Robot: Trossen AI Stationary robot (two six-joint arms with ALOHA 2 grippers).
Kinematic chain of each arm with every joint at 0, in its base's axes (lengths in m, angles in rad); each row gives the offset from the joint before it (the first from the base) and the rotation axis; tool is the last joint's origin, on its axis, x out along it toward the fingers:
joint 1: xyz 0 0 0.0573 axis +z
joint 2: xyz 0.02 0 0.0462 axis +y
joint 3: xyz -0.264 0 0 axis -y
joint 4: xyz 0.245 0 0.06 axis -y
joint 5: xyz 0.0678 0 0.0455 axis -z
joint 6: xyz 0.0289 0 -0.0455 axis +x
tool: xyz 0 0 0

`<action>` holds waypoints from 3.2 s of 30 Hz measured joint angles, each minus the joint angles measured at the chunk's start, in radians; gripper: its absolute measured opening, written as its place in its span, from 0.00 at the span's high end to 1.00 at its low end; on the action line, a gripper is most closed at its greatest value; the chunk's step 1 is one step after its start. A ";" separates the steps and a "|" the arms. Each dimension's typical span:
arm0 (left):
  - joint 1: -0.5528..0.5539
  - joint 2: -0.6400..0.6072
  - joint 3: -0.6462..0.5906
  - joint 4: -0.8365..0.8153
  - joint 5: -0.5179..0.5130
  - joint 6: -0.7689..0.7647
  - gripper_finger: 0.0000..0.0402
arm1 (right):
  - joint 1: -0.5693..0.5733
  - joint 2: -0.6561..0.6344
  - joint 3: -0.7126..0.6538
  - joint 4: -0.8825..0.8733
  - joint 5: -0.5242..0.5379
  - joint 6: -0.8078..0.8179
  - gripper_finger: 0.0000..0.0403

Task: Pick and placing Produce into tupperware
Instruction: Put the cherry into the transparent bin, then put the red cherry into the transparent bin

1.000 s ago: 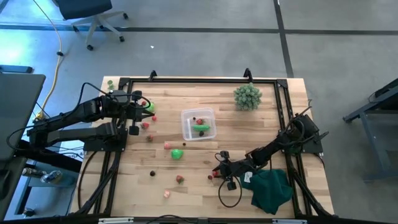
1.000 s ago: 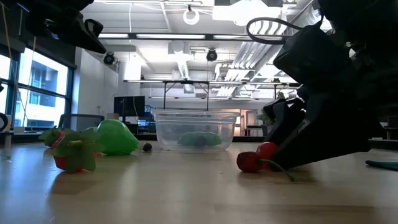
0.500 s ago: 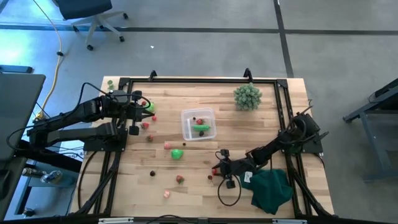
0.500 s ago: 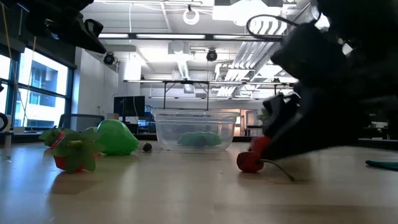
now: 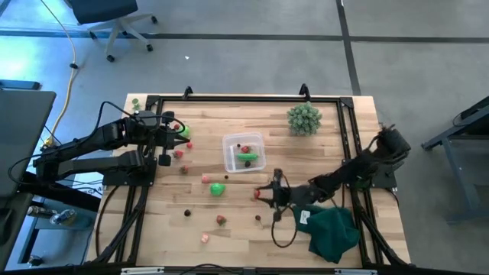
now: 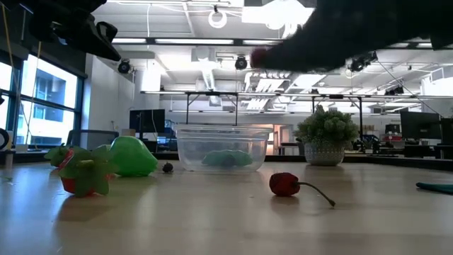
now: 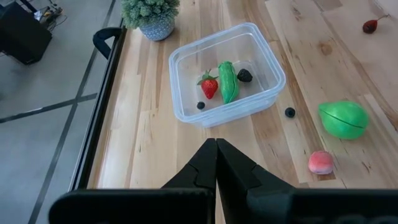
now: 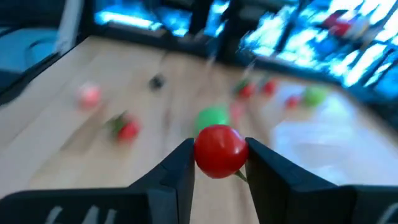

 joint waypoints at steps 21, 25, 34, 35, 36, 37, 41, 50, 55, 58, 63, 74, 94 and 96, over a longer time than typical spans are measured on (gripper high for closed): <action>0.000 0.000 0.000 0.000 0.000 0.000 1.00 | -0.516 0.092 0.559 -0.801 -0.483 0.121 0.73; 0.000 0.000 0.000 0.000 0.000 0.000 1.00 | -0.570 0.177 0.576 -0.822 -0.526 0.153 0.73; 0.000 0.000 0.000 0.000 0.000 0.000 1.00 | -0.628 0.306 0.578 -0.797 -0.588 0.213 0.73; 0.000 0.000 0.000 0.000 0.000 0.000 1.00 | -0.628 0.313 0.578 -0.795 -0.588 0.213 0.73; 0.000 0.000 0.000 0.000 0.000 0.000 1.00 | -0.628 0.319 0.578 -0.790 -0.588 0.213 0.73; 0.000 0.000 0.000 0.000 0.000 0.000 1.00 | -0.627 0.322 0.578 -0.788 -0.586 0.213 0.73; 0.000 0.000 0.000 0.000 0.000 0.000 1.00 | -0.627 0.324 0.578 -0.785 -0.577 0.204 0.73; 0.000 0.000 0.000 0.000 0.000 0.000 1.00 | -0.627 0.324 0.578 -0.812 -0.555 0.176 0.73; 0.000 0.000 0.000 0.000 0.000 0.000 1.00 | -0.627 0.325 0.578 -0.822 -0.555 0.168 0.73; 0.000 0.000 0.000 0.000 0.000 0.000 1.00 | -0.626 0.338 0.579 -0.832 -0.551 0.164 0.73; 0.000 0.000 0.000 0.000 0.000 0.000 1.00 | -0.626 0.343 0.579 -0.825 -0.551 0.154 0.73; 0.000 0.000 0.000 0.000 0.000 0.000 1.00 | -0.626 0.343 0.579 -0.815 -0.555 0.149 0.70; 0.000 0.000 0.000 0.000 0.000 0.000 1.00 | -0.613 0.294 0.577 -0.790 -0.571 0.134 0.58; 0.000 0.000 0.000 0.000 0.000 0.000 1.00 | -0.594 0.260 0.577 -0.796 -0.572 0.123 0.58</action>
